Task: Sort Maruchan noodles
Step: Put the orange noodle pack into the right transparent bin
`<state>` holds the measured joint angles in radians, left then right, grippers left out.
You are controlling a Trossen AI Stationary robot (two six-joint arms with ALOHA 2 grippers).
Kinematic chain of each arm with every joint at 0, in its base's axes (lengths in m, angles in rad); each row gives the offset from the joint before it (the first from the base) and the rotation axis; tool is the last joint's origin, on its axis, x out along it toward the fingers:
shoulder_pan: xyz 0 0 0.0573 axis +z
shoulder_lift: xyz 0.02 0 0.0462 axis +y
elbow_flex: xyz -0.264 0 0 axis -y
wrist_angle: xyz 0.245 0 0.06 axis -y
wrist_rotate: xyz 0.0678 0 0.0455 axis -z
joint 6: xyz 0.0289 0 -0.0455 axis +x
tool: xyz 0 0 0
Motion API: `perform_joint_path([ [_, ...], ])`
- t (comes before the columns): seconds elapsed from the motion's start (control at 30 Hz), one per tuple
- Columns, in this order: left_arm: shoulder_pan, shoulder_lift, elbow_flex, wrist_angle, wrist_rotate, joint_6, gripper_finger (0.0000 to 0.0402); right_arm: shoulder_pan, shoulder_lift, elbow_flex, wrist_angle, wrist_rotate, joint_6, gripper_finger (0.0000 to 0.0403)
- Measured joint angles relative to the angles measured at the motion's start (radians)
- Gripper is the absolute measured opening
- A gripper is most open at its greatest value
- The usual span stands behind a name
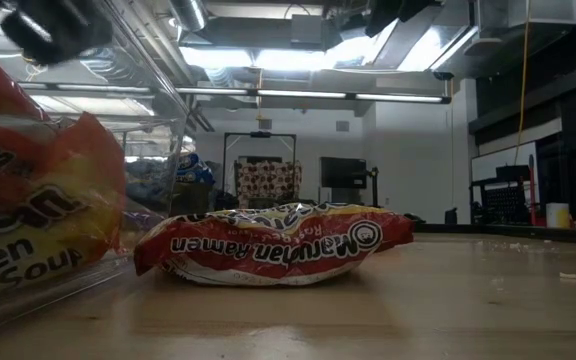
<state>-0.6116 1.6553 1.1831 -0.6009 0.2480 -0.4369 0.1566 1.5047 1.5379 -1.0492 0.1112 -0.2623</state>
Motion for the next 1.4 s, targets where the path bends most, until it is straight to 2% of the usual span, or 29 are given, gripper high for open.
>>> perform_joint_path([
  [0.13,0.006,0.0,-0.073,0.101,0.025,-0.006,0.0112,0.0,0.0,0.0,-0.001,0.0,0.0,0.0271],
  [0.23,0.017,0.0,-0.075,0.102,0.041,-0.028,0.0112,0.0,0.0,0.0,-0.001,0.014,0.0,0.0271],
  [0.37,0.067,-0.049,-0.033,0.09,0.095,-0.089,0.0112,-0.022,0.0,0.0,0.0,0.091,-0.029,0.0271],
  [0.47,0.109,-0.113,0.03,0.05,0.086,-0.113,0.0112,-0.078,0.0,0.0,0.0,0.087,-0.02,0.0271],
  [0.57,0.145,-0.182,0.093,0.034,0.002,-0.112,0.0112,-0.15,-0.001,-0.023,0.048,0.051,0.046,0.0271],
  [0.67,0.161,-0.269,0.131,0.038,-0.184,-0.075,0.0112,-0.237,-0.001,-0.106,0.146,0.027,0.155,0.0271],
  [0.77,0.162,-0.345,0.133,0.054,-0.399,-0.009,0.0112,-0.314,-0.001,-0.25,0.323,-0.09,0.238,0.0271],
  [0.87,0.16,-0.405,0.133,0.085,-0.509,0.104,0.0112,-0.361,0.001,-0.419,0.537,-0.174,0.313,0.0271],
  [0.97,0.166,-0.44,0.133,0.096,-0.545,0.131,0.0115,-0.389,0.001,-0.555,0.714,-0.185,0.37,0.0271],
  [1.07,0.181,-0.449,0.133,0.087,-0.545,0.135,0.0127,-0.397,0.019,-0.636,0.81,-0.202,0.391,0.0272],
  [1.17,0.197,-0.448,0.133,0.072,-0.543,0.176,0.0145,-0.39,0.06,-0.651,0.842,-0.213,0.394,0.0289],
  [1.3,0.221,-0.435,0.132,0.034,-0.534,0.185,0.0167,-0.393,0.128,-0.652,0.9,-0.249,0.424,0.0332],
  [1.4,0.234,-0.439,0.132,0.035,-0.536,0.185,0.0179,-0.393,0.165,-0.652,0.929,-0.226,0.453,0.0363],
])
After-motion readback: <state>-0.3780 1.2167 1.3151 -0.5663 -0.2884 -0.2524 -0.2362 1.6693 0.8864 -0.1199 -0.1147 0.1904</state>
